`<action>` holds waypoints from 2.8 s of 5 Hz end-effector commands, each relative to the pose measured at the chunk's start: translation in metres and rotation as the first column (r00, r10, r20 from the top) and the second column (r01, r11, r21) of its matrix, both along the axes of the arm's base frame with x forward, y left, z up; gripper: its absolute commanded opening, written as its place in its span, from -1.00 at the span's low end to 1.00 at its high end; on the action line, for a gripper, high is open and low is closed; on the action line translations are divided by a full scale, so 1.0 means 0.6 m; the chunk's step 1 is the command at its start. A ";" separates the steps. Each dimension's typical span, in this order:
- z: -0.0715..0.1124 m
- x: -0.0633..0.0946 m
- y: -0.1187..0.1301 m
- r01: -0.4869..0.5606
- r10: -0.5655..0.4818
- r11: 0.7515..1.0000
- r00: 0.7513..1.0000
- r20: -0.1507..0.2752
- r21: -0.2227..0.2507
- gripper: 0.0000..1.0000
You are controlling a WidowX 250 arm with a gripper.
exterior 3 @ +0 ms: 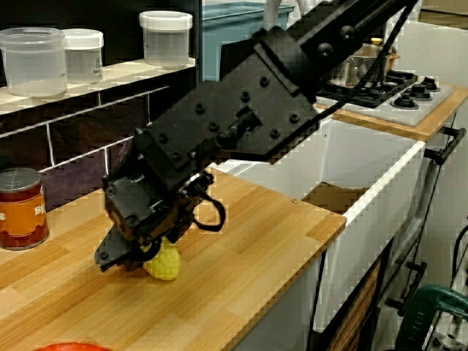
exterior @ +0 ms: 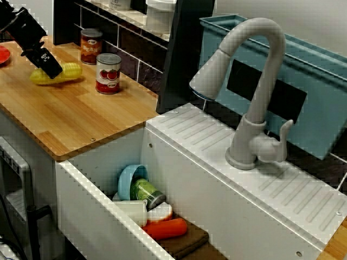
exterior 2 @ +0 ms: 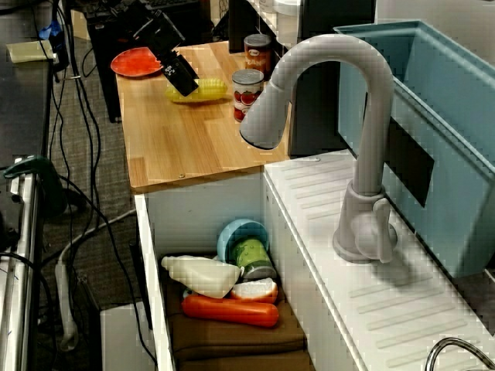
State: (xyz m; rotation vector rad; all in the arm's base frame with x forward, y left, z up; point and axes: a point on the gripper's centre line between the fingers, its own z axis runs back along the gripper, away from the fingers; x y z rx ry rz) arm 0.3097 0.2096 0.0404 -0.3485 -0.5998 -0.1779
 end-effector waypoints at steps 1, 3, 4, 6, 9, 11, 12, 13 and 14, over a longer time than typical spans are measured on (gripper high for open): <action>0.040 -0.002 -0.008 0.034 -0.039 0.996 0.998 0.055 0.081 -1.00; 0.066 -0.007 -0.024 0.073 -0.074 0.997 0.997 0.029 0.038 -1.00; 0.067 0.009 -0.055 0.132 -0.131 0.991 0.991 -0.017 0.035 -1.00; 0.054 0.032 -0.109 0.155 -0.150 0.983 0.987 -0.062 0.099 -1.00; 0.064 0.014 -0.136 0.201 -0.195 0.974 0.979 -0.063 0.106 -1.00; 0.079 -0.010 -0.146 0.224 -0.220 0.970 0.974 -0.050 0.095 -1.00; 0.084 -0.019 -0.152 0.237 -0.233 0.967 0.971 -0.048 0.090 -1.00; 0.090 -0.029 -0.160 0.260 -0.257 0.963 0.965 -0.052 0.073 -1.00; 0.095 -0.038 -0.180 0.300 -0.296 0.952 0.953 -0.070 0.057 -1.00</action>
